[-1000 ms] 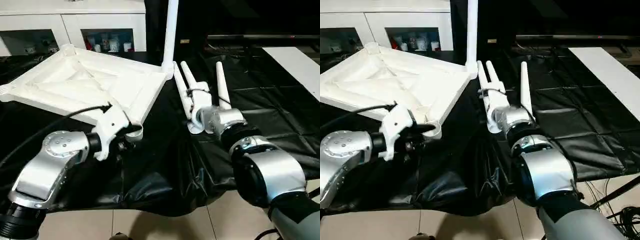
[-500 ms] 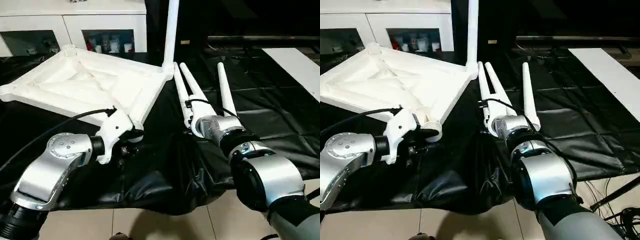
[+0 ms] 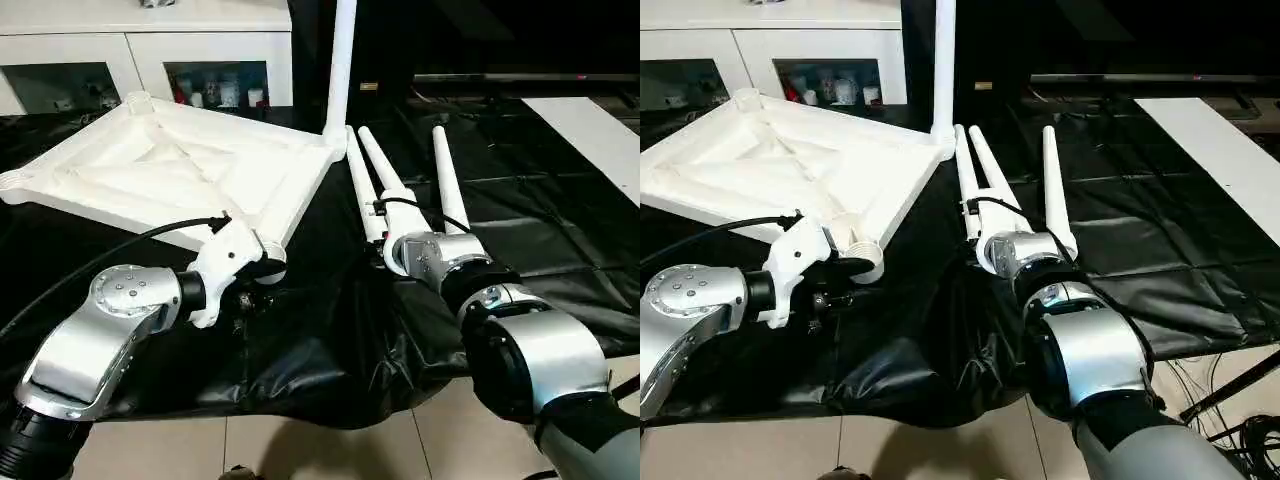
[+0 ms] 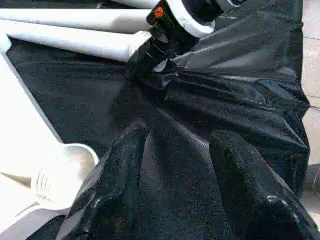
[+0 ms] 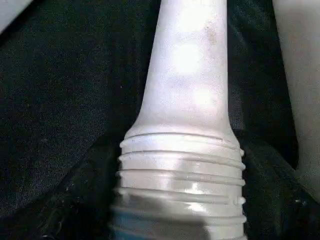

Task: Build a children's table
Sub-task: Pick table leg

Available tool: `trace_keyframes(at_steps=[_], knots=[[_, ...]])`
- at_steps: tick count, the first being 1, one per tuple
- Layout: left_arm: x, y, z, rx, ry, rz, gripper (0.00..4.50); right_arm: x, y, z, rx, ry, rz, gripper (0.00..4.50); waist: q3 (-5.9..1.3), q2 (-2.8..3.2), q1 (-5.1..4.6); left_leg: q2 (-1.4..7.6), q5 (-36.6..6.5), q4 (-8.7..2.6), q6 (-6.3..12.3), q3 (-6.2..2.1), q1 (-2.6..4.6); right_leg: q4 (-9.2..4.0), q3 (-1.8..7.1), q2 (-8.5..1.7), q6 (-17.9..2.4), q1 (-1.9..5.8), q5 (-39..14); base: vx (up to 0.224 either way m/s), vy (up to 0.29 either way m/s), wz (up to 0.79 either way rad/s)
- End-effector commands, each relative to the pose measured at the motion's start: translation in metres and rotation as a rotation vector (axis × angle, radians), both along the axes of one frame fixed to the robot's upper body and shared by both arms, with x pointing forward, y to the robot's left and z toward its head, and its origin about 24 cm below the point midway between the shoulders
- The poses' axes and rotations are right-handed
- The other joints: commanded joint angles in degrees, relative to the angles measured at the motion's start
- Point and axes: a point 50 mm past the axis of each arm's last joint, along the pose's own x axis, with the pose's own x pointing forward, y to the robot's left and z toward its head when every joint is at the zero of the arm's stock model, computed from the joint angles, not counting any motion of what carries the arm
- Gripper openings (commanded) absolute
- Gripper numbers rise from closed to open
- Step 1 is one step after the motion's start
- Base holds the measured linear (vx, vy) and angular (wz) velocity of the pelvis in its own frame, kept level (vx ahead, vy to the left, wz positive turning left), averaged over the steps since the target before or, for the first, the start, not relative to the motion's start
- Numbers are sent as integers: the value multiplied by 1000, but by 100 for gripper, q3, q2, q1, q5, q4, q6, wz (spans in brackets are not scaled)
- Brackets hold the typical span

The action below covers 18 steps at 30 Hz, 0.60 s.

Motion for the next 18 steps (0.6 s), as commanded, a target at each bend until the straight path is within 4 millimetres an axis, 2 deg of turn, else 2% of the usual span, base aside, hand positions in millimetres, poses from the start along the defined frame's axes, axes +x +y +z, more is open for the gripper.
trace_keyframes(at_steps=[1,7,9,11,16,18], knots=[[1,-1,3,14,-23,3,238,0,-4,-2,37,-24,-49,290,-377,101,-15,48,-1423,-356,-398,9,120,-392,195,-313,-1093,238,-542,0,0,0],[10,-1,12,-28,-113,63,238,11,-1,14,135,-215,-90,288,-401,121,-8,52,-1398,-339,-381,9,119,-381,190,-317,-1101,250,-398,0,0,0],[12,-2,13,-36,-125,70,238,11,-1,15,141,-237,-96,288,-405,105,-11,44,-1318,-333,-339,14,112,-373,189,-308,-1118,259,-287,0,0,0],[17,-4,16,-59,-166,95,238,13,1,20,162,-314,-108,285,-413,156,-12,40,-1284,-325,-319,9,107,-374,184,-308,-1132,263,-225,0,0,0],[23,-7,20,-87,-210,132,238,15,2,28,209,-417,-134,280,-419,133,-22,38,-1274,-325,-269,7,98,-368,178,-305,-1177,285,-181,0,0,0],[27,-9,23,-112,-239,160,238,14,-1,29,225,-466,-169,280,-423,142,-14,40,-1224,-312,-250,16,107,-370,186,-306,-1164,278,-129,0,0,0]])
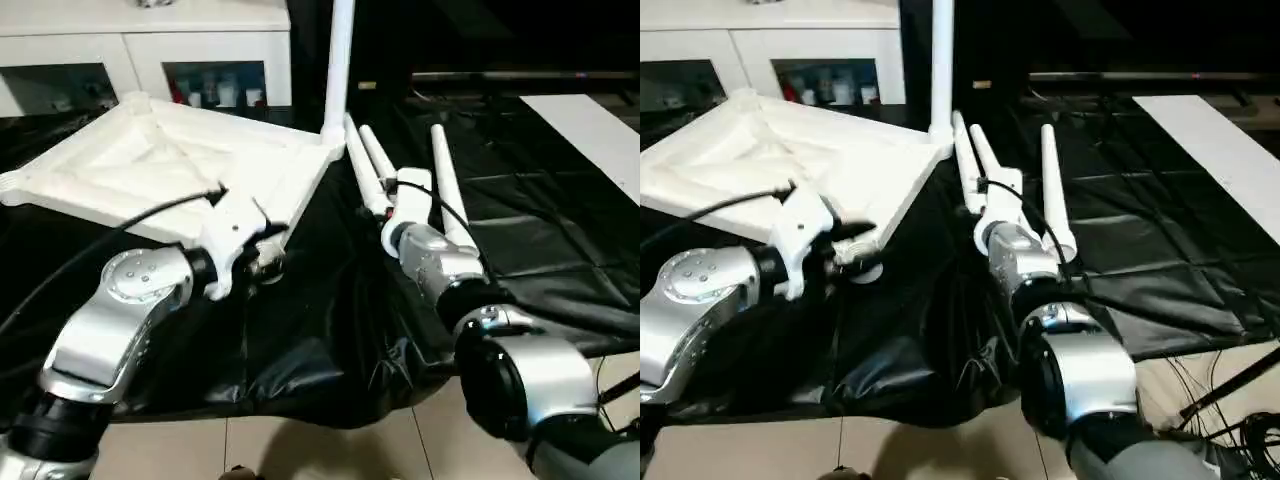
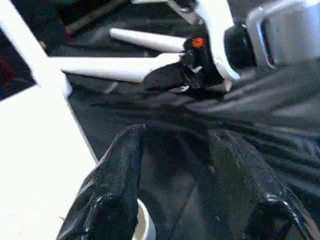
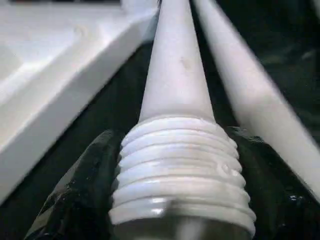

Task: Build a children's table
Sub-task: Pick table leg

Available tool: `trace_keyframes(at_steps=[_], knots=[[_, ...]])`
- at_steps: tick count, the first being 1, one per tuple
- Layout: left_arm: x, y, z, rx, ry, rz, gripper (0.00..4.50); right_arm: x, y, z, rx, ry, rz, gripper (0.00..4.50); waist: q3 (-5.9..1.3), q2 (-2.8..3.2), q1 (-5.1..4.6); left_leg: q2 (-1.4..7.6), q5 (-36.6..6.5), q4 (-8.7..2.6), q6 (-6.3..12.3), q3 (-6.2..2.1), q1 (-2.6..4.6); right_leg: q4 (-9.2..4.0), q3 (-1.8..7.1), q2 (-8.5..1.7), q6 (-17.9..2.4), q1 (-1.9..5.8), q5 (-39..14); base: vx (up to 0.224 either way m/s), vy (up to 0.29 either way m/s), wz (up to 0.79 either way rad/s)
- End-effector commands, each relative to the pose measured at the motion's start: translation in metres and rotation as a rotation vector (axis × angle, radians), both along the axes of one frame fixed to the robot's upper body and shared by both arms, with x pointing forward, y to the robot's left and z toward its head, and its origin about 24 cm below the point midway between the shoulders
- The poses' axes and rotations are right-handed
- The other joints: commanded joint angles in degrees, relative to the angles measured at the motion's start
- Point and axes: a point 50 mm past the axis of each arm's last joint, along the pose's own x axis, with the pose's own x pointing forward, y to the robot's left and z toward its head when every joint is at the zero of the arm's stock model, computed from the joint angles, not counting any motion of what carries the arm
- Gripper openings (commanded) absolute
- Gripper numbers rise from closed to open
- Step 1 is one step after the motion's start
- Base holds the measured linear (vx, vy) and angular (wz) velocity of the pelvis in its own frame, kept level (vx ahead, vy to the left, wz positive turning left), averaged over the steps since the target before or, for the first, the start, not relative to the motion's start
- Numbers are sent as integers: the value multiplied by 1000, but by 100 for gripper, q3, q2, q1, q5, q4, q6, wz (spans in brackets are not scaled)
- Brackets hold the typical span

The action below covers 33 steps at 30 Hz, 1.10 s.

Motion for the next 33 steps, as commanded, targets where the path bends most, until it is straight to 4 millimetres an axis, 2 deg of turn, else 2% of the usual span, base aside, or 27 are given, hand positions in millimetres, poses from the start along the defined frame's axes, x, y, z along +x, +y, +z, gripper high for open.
trace_keyframes(at_steps=[1,7,9,10,12,14,15,16,17,18,21,23,24,26,28,29,30,33], knots=[[8,0,8,-16,-59,49,238,3,-2,12,38,-97,-42,280,-436,112,-8,43,-1203,-325,-239,19,113,-374,191,-303,-1147,279,-89,0,0,0],[17,-8,13,-74,-107,105,238,-2,-5,10,84,-151,-96,279,-446,121,-6,41,-1207,-324,-199,9,115,-376,184,-301,-1132,289,-37,0,0,0],[21,-14,19,-162,-122,128,238,-3,-13,18,101,-240,-161,279,-445,123,4,40,-1171,-325,-192,13,114,-387,187,-301,-1106,293,-8,0,0,0],[22,-15,20,-178,-122,133,256,-4,-14,19,102,-255,-170,279,-448,119,15,38,-1153,-314,-191,22,118,-384,190,-294,-1102,286,39,0,0,0],[27,-22,29,-350,-89,166,277,-8,-21,34,101,-384,-213,279,-458,99,24,29,-1050,-308,-168,19,105,-368,187,-293,-1100,307,190,0,0,0],[27,-24,32,-397,-79,169,282,-10,-23,38,97,-419,-225,279,-460,82,30,24,-997,-301,-163,23,103,-361,192,-286,-1071,312,275,0,0,0],[30,-28,35,-484,-38,193,302,-16,-26,49,90,-514,-251,279,-452,95,23,8,-1045,-308,-140,14,97,-373,183,-284,-1010,315,138,0,0,0],[31,-29,35,-507,-25,201,309,-18,-27,52,87,-540,-257,279,-432,84,7,5,-1059,-308,-148,27,83,-391,193,-277,-975,315,107,0,0,0],[33,-30,36,-559,8,215,319,-22,-27,58,82,-595,-261,279,-444,68,17,4,-1043,-304,-143,15,87,-400,191,-283,-914,327,54,0,0,0],[37,-34,40,-661,72,217,319,-29,-23,68,59,-683,-232,279,-438,73,5,-10,-1050,-304,-127,21,85,-414,190,-270,-866,318,-7,0,0,0],[39,-38,46,-761,128,194,356,-37,-15,77,18,-776,-170,277,-433,63,-14,-28,-1102,-299,-103,16,81,-441,188,-258,-829,316,-157,0,0,0],[41,-40,51,-801,136,174,365,-41,-10,80,-7,-813,-134,277,-419,59,-30,-22,-1199,-313,-70,4,76,-466,183,-259,-805,320,-354,0,0,0],[42,-42,59,-854,145,145,381,-47,-2,83,-44,-861,-75,277,-416,69,-38,-23,-1213,-308,-59,9,87,-475,187,-250,-792,301,-391,0,0,0],[46,-46,75,-925,160,92,392,-58,12,84,-121,-927,40,277,-421,77,-25,-30,-1193,-300,-58,7,87,-480,187,-236,-775,306,-318,0,0,0],[49,-46,83,-961,173,84,401,-62,18,82,-137,-939,90,277,-417,70,-24,-23,-1170,-309,-45,-5,73,-460,184,-241,-806,322,-203,0,0,0],[49,-46,83,-961,173,84,412,-62,18,82,-137,-939,90,277,-413,74,-21,-23,-1216,-301,-26,-1,90,-466,187,-243,-820,311,-228,0,0,0],[51,-46,87,-988,183,78,437,-64,22,81,-142,-943,113,277,-410,68,-22,-20,-1221,-305,-4,-3,84,-467,189,-244,-822,317,-232,0,0,0],[57,-44,98,-1050,195,73,442,-69,30,79,-166,-962,178,277,-407,75,7,-31,-1241,-306,-1,-4,90,-478,191,-236,-817,318,-279,0,0,0]])
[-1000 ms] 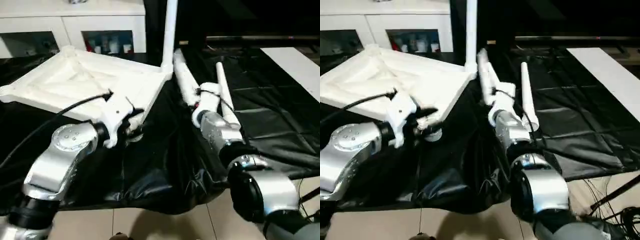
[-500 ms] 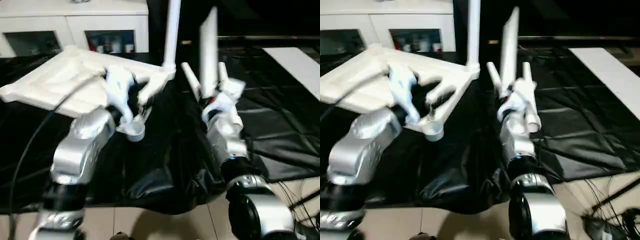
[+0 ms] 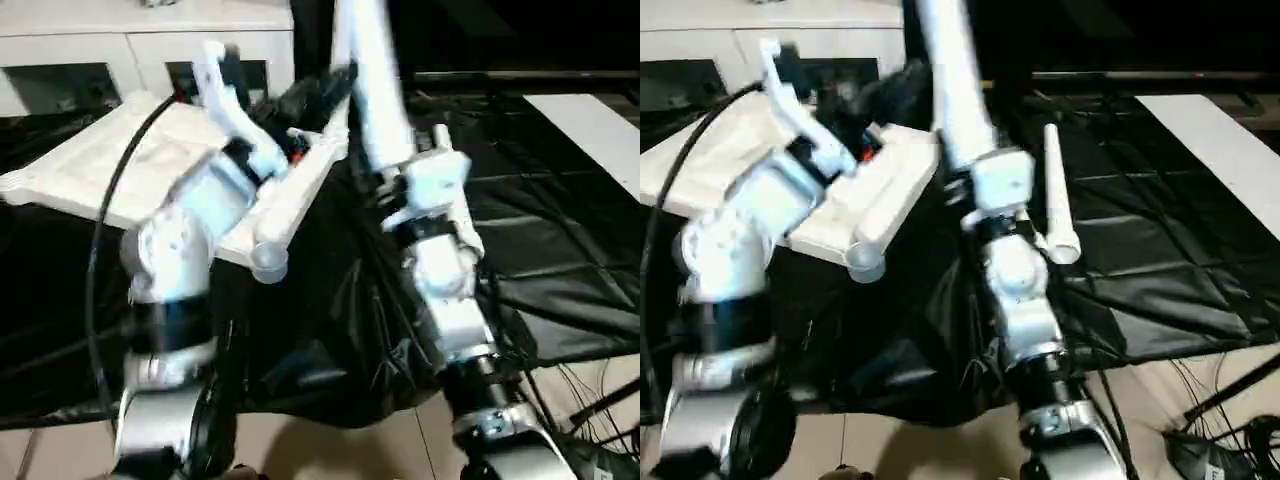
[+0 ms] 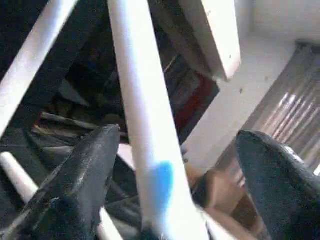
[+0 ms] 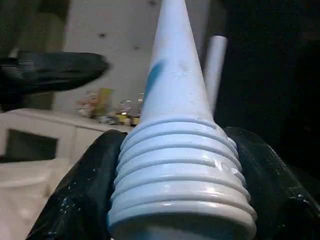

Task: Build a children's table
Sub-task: Pick table leg

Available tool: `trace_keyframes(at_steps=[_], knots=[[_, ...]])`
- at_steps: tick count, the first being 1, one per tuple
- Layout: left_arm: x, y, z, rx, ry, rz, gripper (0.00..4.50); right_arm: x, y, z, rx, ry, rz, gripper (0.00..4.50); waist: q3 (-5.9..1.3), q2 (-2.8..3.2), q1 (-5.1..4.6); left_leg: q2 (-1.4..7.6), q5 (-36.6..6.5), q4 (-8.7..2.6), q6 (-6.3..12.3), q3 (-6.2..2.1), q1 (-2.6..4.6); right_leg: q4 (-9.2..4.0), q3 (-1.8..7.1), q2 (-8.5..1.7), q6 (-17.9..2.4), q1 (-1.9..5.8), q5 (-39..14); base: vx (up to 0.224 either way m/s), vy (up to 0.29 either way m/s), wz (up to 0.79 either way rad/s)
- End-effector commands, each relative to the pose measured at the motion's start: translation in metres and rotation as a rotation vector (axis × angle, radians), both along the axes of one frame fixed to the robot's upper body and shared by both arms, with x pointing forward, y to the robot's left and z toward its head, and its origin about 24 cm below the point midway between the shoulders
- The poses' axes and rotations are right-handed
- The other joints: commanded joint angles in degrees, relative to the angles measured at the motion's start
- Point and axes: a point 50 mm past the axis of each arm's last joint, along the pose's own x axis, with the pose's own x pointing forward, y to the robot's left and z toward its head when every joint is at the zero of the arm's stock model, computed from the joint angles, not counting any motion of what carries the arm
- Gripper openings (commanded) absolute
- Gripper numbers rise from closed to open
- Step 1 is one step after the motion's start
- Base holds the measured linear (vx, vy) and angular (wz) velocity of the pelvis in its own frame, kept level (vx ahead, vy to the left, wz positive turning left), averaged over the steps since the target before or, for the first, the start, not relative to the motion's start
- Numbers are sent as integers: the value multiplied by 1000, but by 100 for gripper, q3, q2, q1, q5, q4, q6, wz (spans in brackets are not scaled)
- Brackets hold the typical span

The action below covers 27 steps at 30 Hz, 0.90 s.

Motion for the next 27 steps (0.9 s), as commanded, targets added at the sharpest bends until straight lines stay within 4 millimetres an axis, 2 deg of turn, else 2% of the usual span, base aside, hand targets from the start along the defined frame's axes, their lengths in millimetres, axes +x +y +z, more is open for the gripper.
trace_keyframes(at_steps=[1,7,9,17,18,21,23,27], knots=[[3,2,5,-20,9,0,446,-5,2,8,-19,-60,22,277,-416,56,-10,-17,-1227,-314,-16,-7,94,-458,189,-246,-823,325,-247,0,0,0],[8,7,12,-74,12,16,450,-13,11,4,-122,-98,79,277,-431,60,-7,-19,-1082,-299,13,-10,80,-434,188,-254,-864,351,69,0,0,0],[11,10,10,-74,38,38,450,-17,15,3,-190,-134,100,277,-421,40,-10,-26,-1113,-297,18,-5,80,-445,187,-249,-876,354,8,0,0,0],[15,17,11,-94,70,62,450,-20,20,2,-319,-208,87,277,-422,35,-6,-20,-1098,-293,30,-7,86,-437,193,-254,-865,352,-64,0,0,0],[15,18,12,-108,68,56,421,-20,21,2,-348,-225,80,277,-420,29,-2,-19,-1082,-294,22,-8,85,-436,193,-255,-862,354,-48,0,0,0],[16,23,16,-155,76,64,421,-20,21,-1,-453,-281,49,277,-423,31,2,-35,-1013,-279,-45,-2,86,-421,191,-245,-870,355,70,0,0,0],[15,26,18,-179,78,66,381,-21,21,-3,-533,-326,24,277,-415,31,-2,-42,-1073,-278,-33,1,90,-427,191,-240,-841,352,0,0,0,0],[15,29,18,-207,91,58,371,-21,22,-7,-625,-375,6,277,-408,37,-14,-50,-1172,-278,-77,2,102,-439,190,-228,-776,342,-180,0,0,0]])
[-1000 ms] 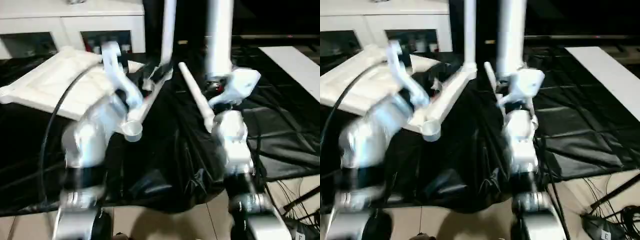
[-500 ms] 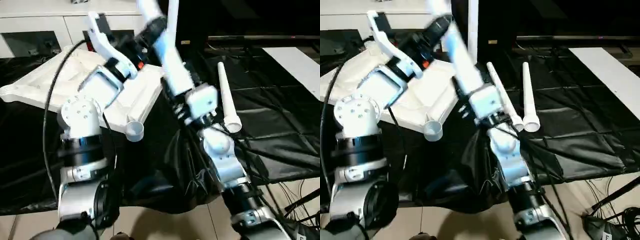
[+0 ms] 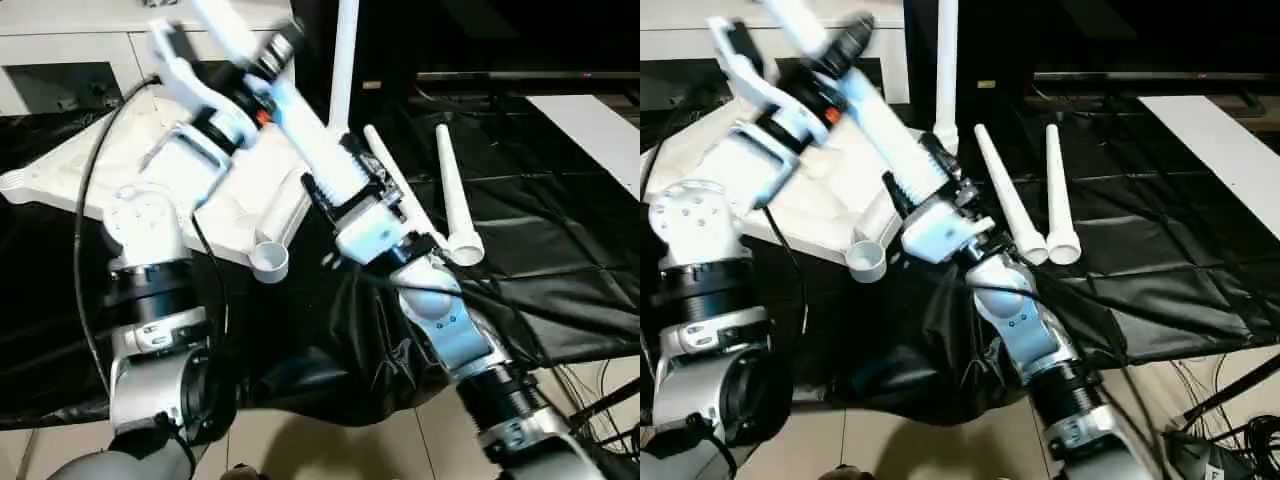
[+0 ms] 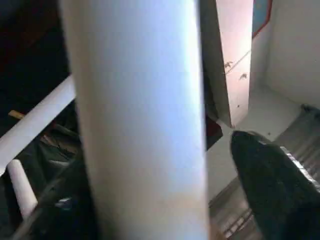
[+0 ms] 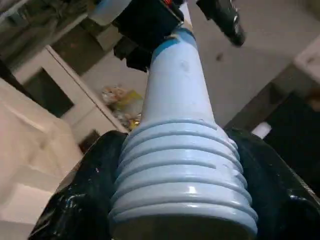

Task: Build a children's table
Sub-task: Pick table leg

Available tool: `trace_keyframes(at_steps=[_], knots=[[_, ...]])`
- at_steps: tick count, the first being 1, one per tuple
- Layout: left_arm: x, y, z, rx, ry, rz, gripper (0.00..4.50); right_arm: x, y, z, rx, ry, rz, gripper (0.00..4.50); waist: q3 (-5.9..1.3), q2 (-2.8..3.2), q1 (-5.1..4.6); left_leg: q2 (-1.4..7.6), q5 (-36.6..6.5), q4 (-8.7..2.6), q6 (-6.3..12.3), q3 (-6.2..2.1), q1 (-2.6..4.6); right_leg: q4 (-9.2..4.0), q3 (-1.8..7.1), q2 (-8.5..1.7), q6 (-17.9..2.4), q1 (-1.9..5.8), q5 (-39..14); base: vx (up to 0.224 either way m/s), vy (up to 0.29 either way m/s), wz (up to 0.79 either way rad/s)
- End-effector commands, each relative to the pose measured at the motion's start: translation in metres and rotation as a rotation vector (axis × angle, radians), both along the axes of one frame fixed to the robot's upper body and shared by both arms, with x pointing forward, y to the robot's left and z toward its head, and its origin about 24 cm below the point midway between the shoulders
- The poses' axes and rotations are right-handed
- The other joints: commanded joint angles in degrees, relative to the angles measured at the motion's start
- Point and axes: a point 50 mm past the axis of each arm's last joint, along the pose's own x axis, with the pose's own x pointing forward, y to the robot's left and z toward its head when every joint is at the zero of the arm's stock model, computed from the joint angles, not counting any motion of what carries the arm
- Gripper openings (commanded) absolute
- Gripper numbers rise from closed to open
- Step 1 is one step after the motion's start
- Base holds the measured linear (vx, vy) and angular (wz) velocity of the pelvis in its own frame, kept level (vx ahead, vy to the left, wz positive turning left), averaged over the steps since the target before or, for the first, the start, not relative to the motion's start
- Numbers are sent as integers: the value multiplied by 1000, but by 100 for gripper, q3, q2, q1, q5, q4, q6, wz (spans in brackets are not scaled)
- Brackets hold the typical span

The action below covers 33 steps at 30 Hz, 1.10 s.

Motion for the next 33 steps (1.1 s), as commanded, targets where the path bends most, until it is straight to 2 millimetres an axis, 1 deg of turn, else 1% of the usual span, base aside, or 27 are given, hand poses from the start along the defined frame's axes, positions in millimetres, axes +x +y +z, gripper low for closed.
trace_keyframes(at_steps=[1,2,3,4,6,7,8,10,11,12,16,17,19,20,21,22,23,24,25,26,27,28,29,30,33], knots=[[-1,-3,6,-12,-4,-29,353,-2,7,-1,-66,-37,20,277,-405,42,-12,-44,-1211,-297,-80,2,107,-441,189,-228,-777,333,-226,0,0,0],[-1,-3,5,-17,1,-34,338,-2,7,-1,-79,-49,16,277,-409,35,-10,-48,-1223,-291,-85,5,106,-442,191,-225,-769,337,-237,0,0,0],[-1,-3,5,-24,8,-41,333,-2,7,-2,-91,-60,13,277,-411,44,-9,-47,-1224,-293,-77,3,108,-437,191,-224,-772,337,-210,0,0,0],[-1,-3,5,-25,11,-44,333,-2,7,-2,-100,-69,10,277,-412,34,-12,-49,-1196,-291,-75,4,105,-431,189,-218,-775,339,-140,0,0,0],[-1,-3,5,-19,15,-42,307,-1,7,-3,-123,-88,0,277,-419,34,-12,-53,-1122,-284,-45,2,99,-419,190,-216,-784,346,5,0,0,0],[-1,-3,5,-19,15,-42,307,-1,7,-3,-123,-88,0,277,-417,34,-13,-54,-1123,-284,-44,3,100,-421,188,-214,-784,345,9,0,0,0],[-1,-3,5,-21,17,-43,293,-1,7,-3,-127,-92,-3,277,-416,31,-14,-56,-1133,-280,-42,5,99,-422,189,-216,-783,347,0,0,0,0],[0,-3,5,-26,21,-42,284,0,7,-4,-139,-107,-15,277,-416,37,-18,-56,-1153,-281,-37,5,103,-419,187,-213,-778,346,-13,0,0,0],[0,-2,5,-27,24,-39,268,0,7,-4,-146,-114,-21,277,-415,40,-19,-58,-1170,-278,-52,7,107,-426,187,-210,-776,341,-38,0,0,0],[0,-2,5,-26,26,-34,268,1,7,-4,-149,-117,-24,277,-413,37,-20,-63,-1184,-280,-53,9,106,-431,188,-207,-766,344,-72,0,0,0],[1,-1,5,-28,32,-28,237,1,7,-5,-154,-122,-32,277,-420,37,-21,-59,-1171,-277,-45,4,106,-423,188,-207,-764,347,-15,0,0,0],[1,-1,5,-29,33,-27,237,2,7,-5,-154,-122,-34,277,-421,37,-21,-61,-1165,-276,-41,4,104,-418,188,-208,-770,350,14,0,0,0],[1,0,5,-25,31,-27,216,2,6,-6,-154,-119,-34,277,-421,35,-24,-61,-1175,-275,-36,6,110,-418,187,-209,-776,348,-6,0,0,0],[1,1,5,-19,29,-24,207,2,6,-6,-112,-84,-2,333,-419,40,-27,-59,-1204,-276,-33,8,111,-423,186,-211,-785,343,-43,0,0,0],[1,1,5,-19,29,-24,201,2,6,-6,-112,-84,-2,347,-422,40,-29,-59,-1236,-272,-15,12,113,-423,188,-211,-789,344,-50,0,0,0],[1,2,5,10,21,-16,197,1,5,-5,-72,-53,23,350,-415,32,-33,-53,-1247,-277,-2,9,110,-423,185,-205,-797,342,-58,0,0,0],[2,2,4,34,14,-11,194,2,4,-5,-63,-42,28,356,-425,43,-31,-43,-1278,-276,46,3,112,-416,185,-214,-810,337,-49,0,0,0],[2,2,4,38,13,-10,192,2,4,-5,-62,-40,28,368,-422,45,-30,-42,-1241,-279,49,2,107,-412,182,-209,-826,340,-2,0,0,0],[2,3,3,69,2,-3,192,1,5,-5,-49,-6,48,368,-418,44,-33,-43,-1228,-278,50,3,102,-413,184,-209,-834,342,25,0,0,0],[2,4,3,87,-7,-1,189,0,7,-6,-37,25,75,389,-422,48,-32,-35,-1236,-281,77,-1,106,-409,184,-217,-852,342,48,0,0,0],[2,5,3,109,-16,0,188,-1,8,-6,-17,49,102,389,-424,37,-37,-36,-1294,-281,139,5,109,-412,181,-214,-866,346,27,0,0,0],[2,5,3,113,-18,0,188,-2,8,-5,-14,53,107,393,-422,42,-33,-26,-1286,-282,135,-2,104,-409,184,-224,-870,343,15,0,0,0],[2,5,3,145,-36,-2,188,-2,9,-4,28,101,137,393,-425,32,-29,-23,-1235,-283,131,3,104,-409,186,-228,-902,343,66,0,0,0],[2,5,4,166,-49,-2,187,-2,9,-1,59,123,151,393,-425,47,-28,-15,-1247,-284,149,-1,106,-399,187,-229,-937,340,86,0,0,0],[2,8,5,205,-74,-2,187,-4,9,5,125,183,221,393,-423,50,-25,-7,-1306,-293,200,-4,117,-404,186,-234,-975,344,59,0,0,0]])
